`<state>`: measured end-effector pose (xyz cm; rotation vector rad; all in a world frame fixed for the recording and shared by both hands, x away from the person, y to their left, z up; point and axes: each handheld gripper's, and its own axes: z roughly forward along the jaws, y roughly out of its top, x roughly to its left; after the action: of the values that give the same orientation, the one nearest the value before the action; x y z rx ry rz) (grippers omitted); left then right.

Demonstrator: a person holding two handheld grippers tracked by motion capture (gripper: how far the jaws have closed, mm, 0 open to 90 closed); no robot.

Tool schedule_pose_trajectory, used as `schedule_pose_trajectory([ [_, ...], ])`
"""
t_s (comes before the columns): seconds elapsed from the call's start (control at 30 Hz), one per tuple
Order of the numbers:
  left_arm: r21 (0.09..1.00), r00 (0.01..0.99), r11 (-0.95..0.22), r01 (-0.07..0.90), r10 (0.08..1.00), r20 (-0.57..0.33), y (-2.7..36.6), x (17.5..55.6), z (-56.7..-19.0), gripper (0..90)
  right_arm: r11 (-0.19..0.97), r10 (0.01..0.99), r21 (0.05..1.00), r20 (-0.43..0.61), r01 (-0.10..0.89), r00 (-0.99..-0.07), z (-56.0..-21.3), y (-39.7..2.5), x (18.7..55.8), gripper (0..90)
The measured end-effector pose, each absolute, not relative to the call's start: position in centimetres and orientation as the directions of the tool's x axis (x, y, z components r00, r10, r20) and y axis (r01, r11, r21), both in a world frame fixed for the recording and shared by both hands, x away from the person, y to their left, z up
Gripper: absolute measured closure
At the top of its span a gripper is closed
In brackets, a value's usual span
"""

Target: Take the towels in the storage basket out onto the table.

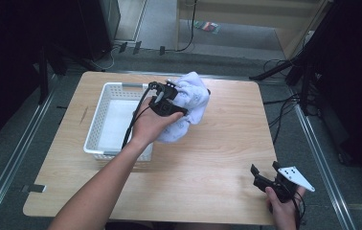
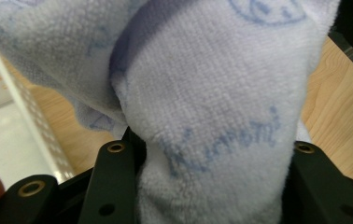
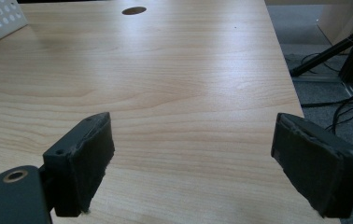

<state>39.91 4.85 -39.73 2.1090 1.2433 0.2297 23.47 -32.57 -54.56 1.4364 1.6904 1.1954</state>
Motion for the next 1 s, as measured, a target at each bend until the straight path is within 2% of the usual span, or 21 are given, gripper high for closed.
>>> schedule_pose_trajectory([
  [0.6, 0.614, 0.558, -0.334, 0.716, 0.801, -0.215, 0.5, 40.5, -41.9, 56.0, 0.002, 0.969, 0.909, 0.101, 0.416, -0.226, -54.6, -32.6, 23.5, 13.4],
  [0.83, 0.587, 0.576, -0.364, 0.723, 0.787, -0.221, -0.9, 40.9, -43.9, 52.6, 0.0, 0.968, 0.909, 0.104, 0.416, -0.227, -54.6, -32.6, 23.5, 13.4],
  [1.0, 0.57, 0.568, -0.351, 0.743, 0.781, -0.259, -1.7, 41.2, -45.9, 52.4, -0.004, 0.968, 0.91, 0.107, 0.414, -0.226, -54.6, -32.6, 23.5, 13.4],
])
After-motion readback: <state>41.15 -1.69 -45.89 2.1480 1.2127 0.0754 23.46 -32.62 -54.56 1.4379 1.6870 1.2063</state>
